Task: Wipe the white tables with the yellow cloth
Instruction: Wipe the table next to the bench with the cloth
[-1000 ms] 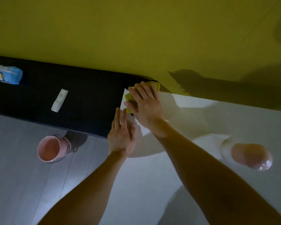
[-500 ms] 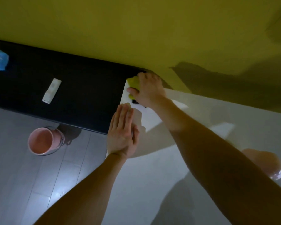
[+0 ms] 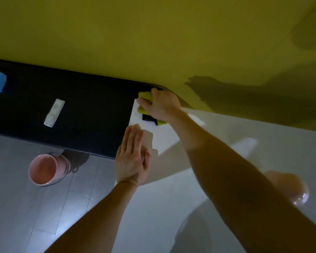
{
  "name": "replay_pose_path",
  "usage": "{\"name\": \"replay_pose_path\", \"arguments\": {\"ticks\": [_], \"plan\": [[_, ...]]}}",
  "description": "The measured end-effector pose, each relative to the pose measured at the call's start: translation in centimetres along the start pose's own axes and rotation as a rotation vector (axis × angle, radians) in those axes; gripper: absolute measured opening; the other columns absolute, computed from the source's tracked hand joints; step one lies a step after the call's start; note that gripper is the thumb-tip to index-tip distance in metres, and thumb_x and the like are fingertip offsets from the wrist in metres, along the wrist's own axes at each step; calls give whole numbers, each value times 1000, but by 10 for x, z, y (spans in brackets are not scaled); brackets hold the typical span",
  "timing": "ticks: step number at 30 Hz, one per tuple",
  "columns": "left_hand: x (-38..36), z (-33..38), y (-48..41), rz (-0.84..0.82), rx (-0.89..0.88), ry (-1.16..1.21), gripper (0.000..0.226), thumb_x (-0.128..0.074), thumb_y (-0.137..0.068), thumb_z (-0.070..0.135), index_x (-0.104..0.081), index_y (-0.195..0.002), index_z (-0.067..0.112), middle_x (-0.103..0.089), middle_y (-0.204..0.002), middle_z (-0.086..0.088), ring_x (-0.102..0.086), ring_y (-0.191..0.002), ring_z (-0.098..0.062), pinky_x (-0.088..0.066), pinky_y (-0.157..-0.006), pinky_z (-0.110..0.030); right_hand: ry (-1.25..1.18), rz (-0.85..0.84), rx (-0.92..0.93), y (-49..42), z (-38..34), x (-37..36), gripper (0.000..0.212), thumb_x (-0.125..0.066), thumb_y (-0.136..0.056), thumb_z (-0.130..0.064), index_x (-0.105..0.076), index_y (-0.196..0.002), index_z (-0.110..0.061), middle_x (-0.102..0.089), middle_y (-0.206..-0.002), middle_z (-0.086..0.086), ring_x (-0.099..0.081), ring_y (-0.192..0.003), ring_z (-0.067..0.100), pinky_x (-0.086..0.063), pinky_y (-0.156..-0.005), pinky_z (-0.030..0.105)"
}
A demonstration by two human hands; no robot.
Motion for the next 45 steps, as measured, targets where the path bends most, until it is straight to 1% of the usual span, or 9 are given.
{"name": "replay_pose_path", "arguments": {"ticks": [4, 8, 13, 19, 24, 29, 37, 42, 45], "plan": [[2, -5, -3, -6, 5, -35, 66, -45, -110, 35, -28, -171, 14, -17, -181, -5, -10, -169, -23, -28, -131, -42, -62, 41, 60, -5, -9, -8, 71, -42, -97, -85, -59, -122, -20, -68, -109, 4, -67, -105, 30, -47, -77, 39], [3, -1, 0, 8, -10, -14, 66, -42, -110, 34, -30, -170, 12, -18, -181, -7, -13, -169, -27, -38, -127, -48, -39, 250, -72, 51, 87, -1, 63, -55, -97, -77, -64, -114, -17, -71, -106, 9, -69, -99, 35, -50, -76, 39], [3, 1, 0, 2, 8, 9, 64, -39, -110, 35, -33, -169, 12, -21, -180, -8, -14, -168, -28, -46, -120, -52, 104, 286, -248, 55, 90, -3, 68, -44, -100, -74, -65, -117, -11, -72, -109, 15, -68, -103, 37, -51, -89, 45], [1, -1, -1, -12, 1, -24, 65, -39, -111, 36, -29, -171, 13, -18, -181, -7, -12, -169, -26, -35, -128, -47, 34, 83, 95, 6, -19, -20, 74, -36, -102, -78, -53, -141, -18, -63, -135, 8, -57, -127, 33, -45, -103, 48], [4, -1, -1, -8, -5, 6, 64, -37, -111, 37, -31, -170, 12, -19, -181, -7, -13, -168, -27, -38, -126, -50, -5, -101, 47, 41, 82, 9, 76, -45, -105, -71, -40, -157, -15, -50, -156, 17, -46, -145, 38, -37, -118, 48], [7, 0, -4, -34, -30, -74, 62, -37, -110, 40, -36, -168, 15, -24, -179, -10, -16, -168, -28, -21, -130, -62, -80, -204, -78, 83, 168, 42, 73, -64, -101, -62, -43, -156, -19, -51, -154, 17, -49, -141, 38, -38, -112, 43], [22, 20, -4, -125, -34, -224, 56, -43, -112, 29, -36, -167, 18, -27, -177, -14, -24, -165, -36, -22, -131, -62, 32, -345, 174, 15, 50, 23, 95, -47, -102, -74, -15, -170, -16, -23, -174, 11, -24, -160, 35, -28, -124, 50], [42, 79, 3, -377, -40, -165, 109, -69, -88, 74, -12, -172, 34, -14, -179, -10, -19, -165, -35, -34, -126, -59, 18, -363, 192, 45, 142, 47, 95, -61, -98, -71, -26, -169, -20, -40, -168, 11, -46, -148, 36, -44, -116, 46], [39, 126, -19, -506, -64, -175, 152, -92, -64, 74, 12, -170, 41, 5, -181, -8, -4, -168, -36, -29, -127, -61, -98, -353, 94, 96, 242, 72, 80, -73, -97, -60, -39, -160, -24, -54, -149, 3, -57, -130, 27, -47, -97, 37]]}}
Point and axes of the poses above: each hand's wrist, its own y-axis away from the middle knuckle, its own x-axis out of the back of the hand, z = x × y, the point moved 1 cm from there along -y, towards the middle knuckle
